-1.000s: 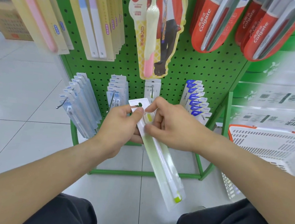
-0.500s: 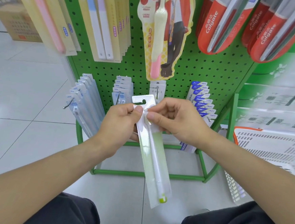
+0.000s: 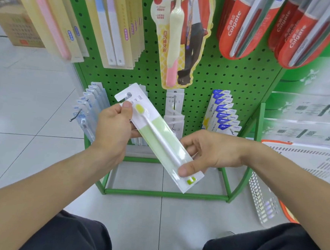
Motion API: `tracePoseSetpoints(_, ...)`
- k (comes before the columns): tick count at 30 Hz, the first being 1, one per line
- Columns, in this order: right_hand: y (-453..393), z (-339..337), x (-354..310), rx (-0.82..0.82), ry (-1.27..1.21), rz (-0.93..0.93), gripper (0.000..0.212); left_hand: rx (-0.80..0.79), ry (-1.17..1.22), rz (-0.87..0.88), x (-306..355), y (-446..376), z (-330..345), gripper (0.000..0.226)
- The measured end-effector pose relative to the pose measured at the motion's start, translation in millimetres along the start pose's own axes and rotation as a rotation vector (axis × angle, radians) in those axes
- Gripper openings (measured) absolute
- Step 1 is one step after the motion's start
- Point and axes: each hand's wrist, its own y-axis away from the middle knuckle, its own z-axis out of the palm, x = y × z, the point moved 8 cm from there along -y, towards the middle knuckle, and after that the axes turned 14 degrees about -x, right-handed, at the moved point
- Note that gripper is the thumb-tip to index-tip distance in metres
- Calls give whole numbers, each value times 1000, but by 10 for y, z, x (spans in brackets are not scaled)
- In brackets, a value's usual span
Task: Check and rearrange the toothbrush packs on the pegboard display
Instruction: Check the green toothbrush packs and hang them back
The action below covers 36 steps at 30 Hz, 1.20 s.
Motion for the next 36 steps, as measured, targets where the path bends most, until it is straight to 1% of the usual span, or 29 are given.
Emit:
tracePoseSetpoints(2,42,42,11,-79,32,19,43,23,26,-4,0,-13,-41,31)
tracePoseSetpoints(3,56,50,13,-91,47,26,44,37,34,-10,-4,-21,-71,31)
tracePoseSetpoints(9,98,28,9,-51,15,-7,29,80,38,-57,-71,-51,-196,22)
tracePoseSetpoints(12,109,-31,48,7,65,40,25,24,27,-139,-138,-22,-147,30)
tracePoseSetpoints(15,128,-98,67,112,251,152,22,-24,16,-205,-159,53,-66,42)
tracePoseSetpoints(16,137,-114,35,158,355,185,19,-26,45,-219,-156,84,-37,48)
tracePoseSetpoints(18,156,-118,-128,278,656,236,8,-33,160,-258,-165,151,37,62)
tracePoseSetpoints(19,165,-96,-238,355,802,255,14,-44,227,-277,-175,176,84,70)
tracePoseSetpoints(20,166,-56,-329,415,891,272,23,-59,283,-288,-177,198,125,79)
tracePoseSetpoints(22,130,62,-440,467,941,286,35,-77,342,-277,-164,211,177,89)
tracePoseSetpoints(23,102,118,-472,482,948,285,36,-82,347,-262,-143,218,200,87)
tracePoseSetpoints(25,50,204,-483,505,950,305,30,-101,313,-231,-100,234,272,71)
tracePoseSetpoints(27,1,299,-518,502,973,280,23,-118,154,-218,-94,236,315,49)
tracePoseSetpoints(29,-73,391,-552,473,973,180,21,-103,6,-201,-134,205,295,39)
tracePoseSetpoints(31,-106,413,-531,424,854,116,41,-84,-24,-191,-158,194,258,29)
tracePoseSetpoints(33,-99,346,-466,403,640,104,62,-85,11,-191,-163,191,221,35)
tracePoseSetpoints(34,-91,305,-424,403,540,102,68,-91,36,-189,-164,186,211,36)
tracePoseSetpoints(36,-99,229,-320,414,320,72,72,-113,109,-189,-165,184,210,38)
